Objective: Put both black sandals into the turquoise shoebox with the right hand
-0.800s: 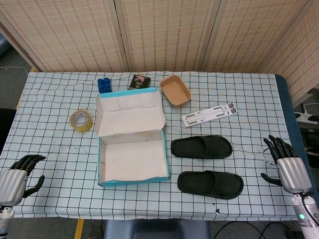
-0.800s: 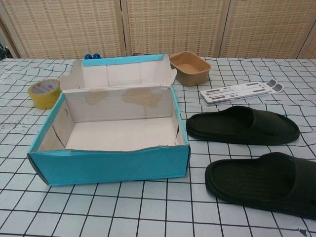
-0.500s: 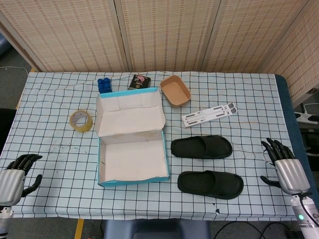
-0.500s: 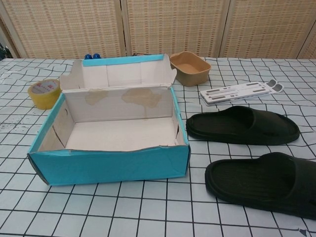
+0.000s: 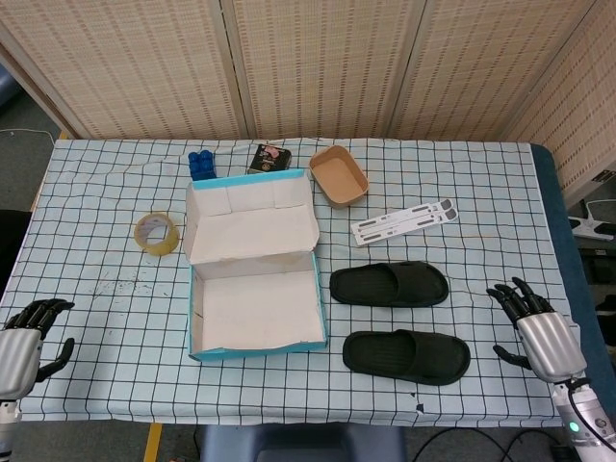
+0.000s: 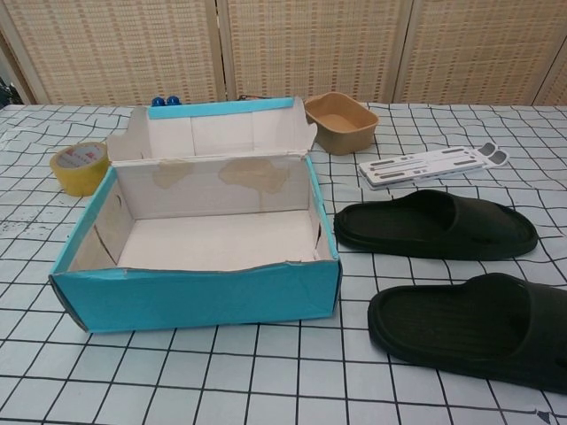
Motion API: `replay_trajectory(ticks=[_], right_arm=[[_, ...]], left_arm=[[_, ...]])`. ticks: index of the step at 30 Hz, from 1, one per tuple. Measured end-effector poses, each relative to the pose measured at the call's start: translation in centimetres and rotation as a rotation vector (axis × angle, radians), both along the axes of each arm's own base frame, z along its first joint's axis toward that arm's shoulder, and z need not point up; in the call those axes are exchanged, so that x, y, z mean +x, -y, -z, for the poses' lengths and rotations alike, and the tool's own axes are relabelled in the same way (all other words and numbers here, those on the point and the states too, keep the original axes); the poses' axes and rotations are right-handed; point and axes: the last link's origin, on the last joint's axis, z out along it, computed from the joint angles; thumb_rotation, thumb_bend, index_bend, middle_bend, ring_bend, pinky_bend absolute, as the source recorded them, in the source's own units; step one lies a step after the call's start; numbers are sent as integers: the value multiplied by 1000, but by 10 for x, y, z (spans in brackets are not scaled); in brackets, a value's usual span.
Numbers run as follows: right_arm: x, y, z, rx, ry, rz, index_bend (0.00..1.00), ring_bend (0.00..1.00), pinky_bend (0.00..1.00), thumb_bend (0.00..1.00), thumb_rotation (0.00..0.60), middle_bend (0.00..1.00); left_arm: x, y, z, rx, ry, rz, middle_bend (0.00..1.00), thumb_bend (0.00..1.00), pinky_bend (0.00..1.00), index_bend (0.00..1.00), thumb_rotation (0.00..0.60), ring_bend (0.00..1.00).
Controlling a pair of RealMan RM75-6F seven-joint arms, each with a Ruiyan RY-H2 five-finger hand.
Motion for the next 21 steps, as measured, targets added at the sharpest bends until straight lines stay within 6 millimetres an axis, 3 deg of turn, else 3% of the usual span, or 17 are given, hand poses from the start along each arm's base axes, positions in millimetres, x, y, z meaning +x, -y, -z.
replay_trajectory(ticks=[5,13,21], right_arm=[[0,-4,2,113,13,28,151,58,269,43,600,154],[0,-3,22,287,56,38,148,60,260,43,600,154],[-5,6,45,344,80,27,141,60,147,42,600,154]], left_arm=[[-3,-3,4,-17,-17,-13,230,403,343,253,600,187],[-5,-6,3,-16,2,-14,229,403,343,253,600,187],[-8,-8,3,-6,16,-23,229,403,345,252,600,187]])
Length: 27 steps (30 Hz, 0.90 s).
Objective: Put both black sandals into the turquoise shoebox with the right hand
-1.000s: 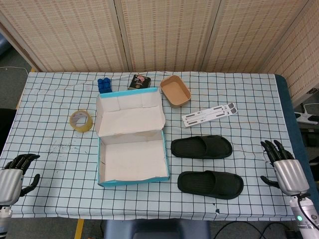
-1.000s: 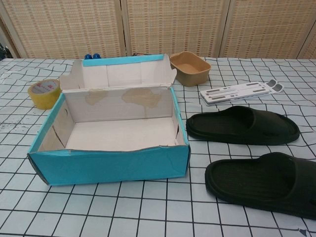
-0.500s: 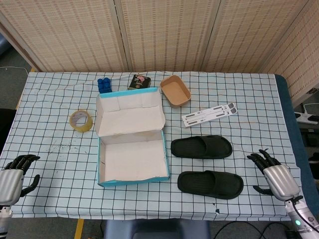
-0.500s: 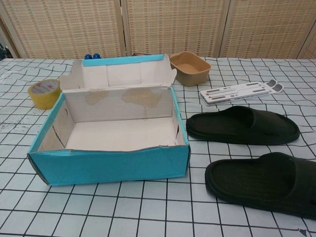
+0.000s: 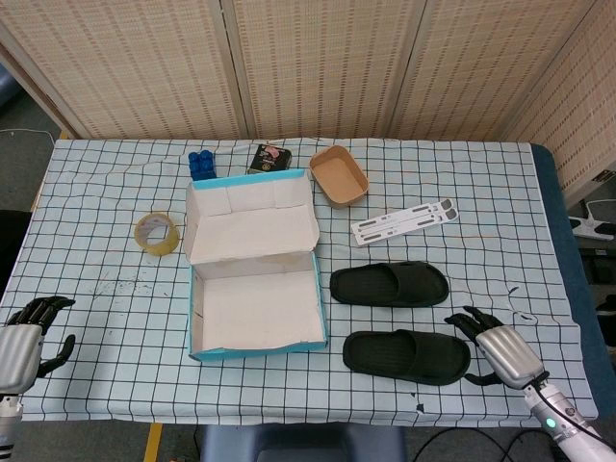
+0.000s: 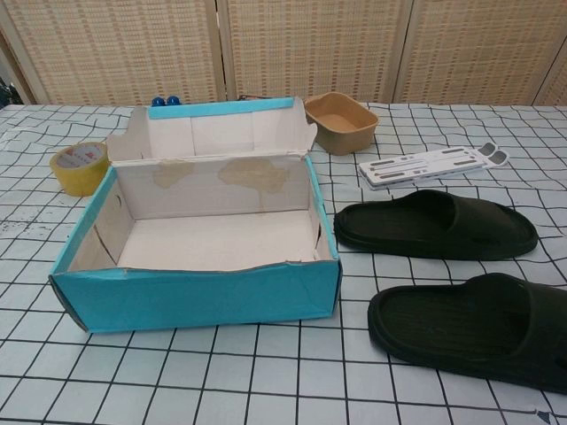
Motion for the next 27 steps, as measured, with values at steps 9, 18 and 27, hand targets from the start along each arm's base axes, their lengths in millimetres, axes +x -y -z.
replay_trajectory(ticks=[9,18,27], right_arm=[[4,7,14,85,10,10,104,59,130,35,600,146],[8,13,26,169,0,46,94,46,122,34,600,137],[11,22,43,245,-12,76,87,46,122,34,600,137]], left_arm=[[1,0,-1,6,1,9,228,402,345,252,600,187],[-3,-1,-1,5,1,-6,228,402,345,252,600,187],[-4,-2,-1,2,8,-14,228,403,345,252,600,187]])
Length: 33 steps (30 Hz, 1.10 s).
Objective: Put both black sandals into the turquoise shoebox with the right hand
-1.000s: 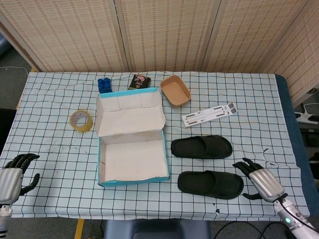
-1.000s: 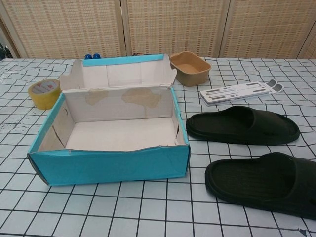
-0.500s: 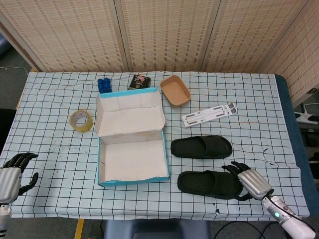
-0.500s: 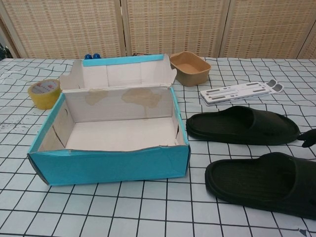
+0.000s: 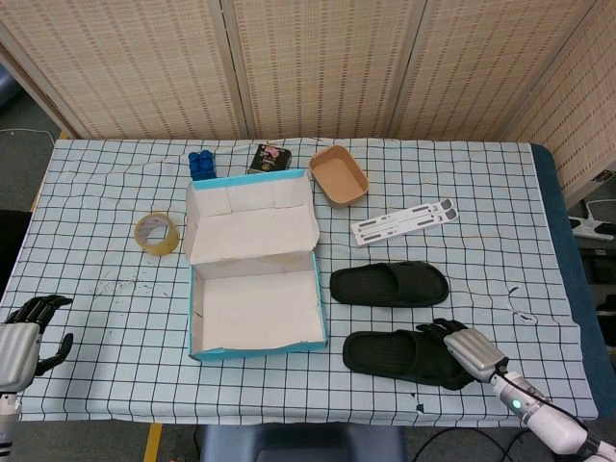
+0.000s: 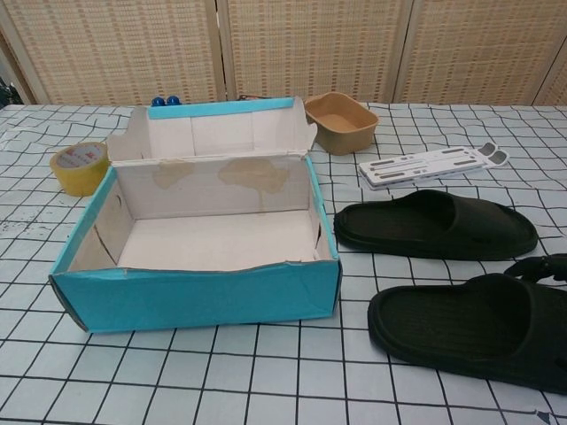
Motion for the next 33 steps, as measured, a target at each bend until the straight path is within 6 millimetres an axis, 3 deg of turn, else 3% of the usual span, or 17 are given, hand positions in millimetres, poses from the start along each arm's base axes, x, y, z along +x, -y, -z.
replay_trajectory(ticks=[7,10,13,18,21,33], right_arm=[[-1,0,9,22,-8,3,100,46,121,34,600,139],[-3,1,13,15,-24,-3,156,49,121,34,600,142],[-5,2,17,-6,-35,-9,293,151,140,34,600,266],[-4,4,18,-90,-23,-35,594,398,314,35,600,503],[-2,5,15,-159,-4,-56,690,475,383,36,600,569],[14,-7,-18,-342,24,-155,708,489,403,36,600,580]], left_arm=[[0,0,-2,4,7,-1,228,402,345,252,600,187],[0,0,-3,7,7,0,228,402,345,252,600,187],[-1,0,-3,9,13,-2,228,402,345,252,600,187],[-1,0,-4,10,12,-5,228,403,345,252,600,187],[-1,0,-4,9,12,-5,228,402,345,252,600,187],[-1,0,-3,5,12,-9,228,402,345,252,600,187]])
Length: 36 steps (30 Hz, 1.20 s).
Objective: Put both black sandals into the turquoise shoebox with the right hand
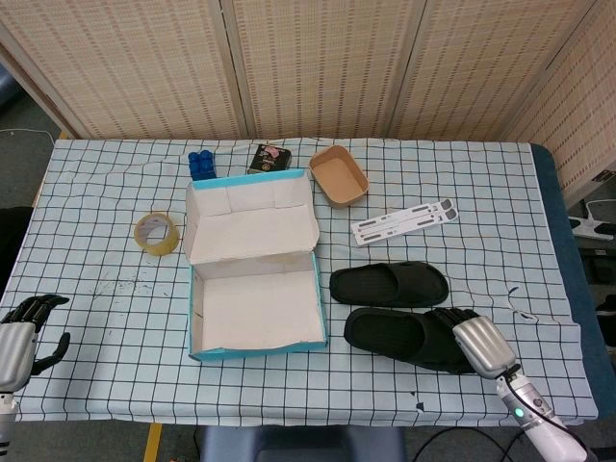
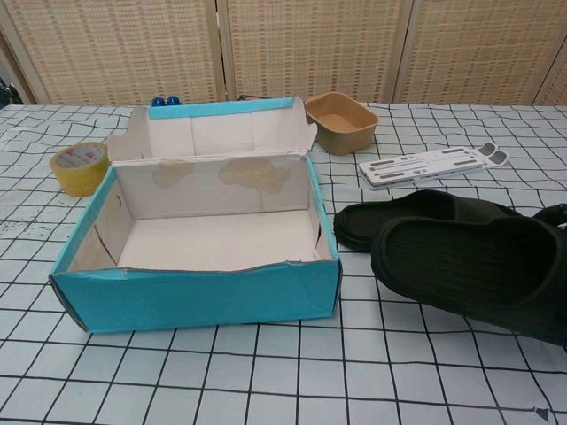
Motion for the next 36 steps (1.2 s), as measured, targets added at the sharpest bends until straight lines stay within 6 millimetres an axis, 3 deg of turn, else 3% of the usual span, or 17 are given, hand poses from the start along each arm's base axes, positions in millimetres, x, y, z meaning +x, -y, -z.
replay_trajectory(ticks=[8,14,19,24,31,36], right_arm=[[41,6,-22,-139,26,-98,709,489,414,36,600,580],[97,23,-24,-175,68,-190,711,492,420,36,600,582],[139,49,-3,-132,58,-273,713,493,423,36,600,583],[160,62,14,-104,52,-304,717,495,427,35,600,584],[217,83,81,17,41,-364,723,500,436,36,600,587],[231,90,113,91,25,-360,724,500,437,36,600,587]], left_arm=[[0,0,0,-7,0,-3,228,403,345,252,600,187],[0,0,0,-5,4,-7,228,402,346,252,600,187],[0,0,0,-5,3,-8,228,402,346,252,600,187],[-1,1,2,-22,4,-10,228,402,346,252,600,187],[0,1,-2,-21,18,-9,229,402,347,252,600,187],[0,2,-2,-23,19,-8,230,402,347,253,600,187]])
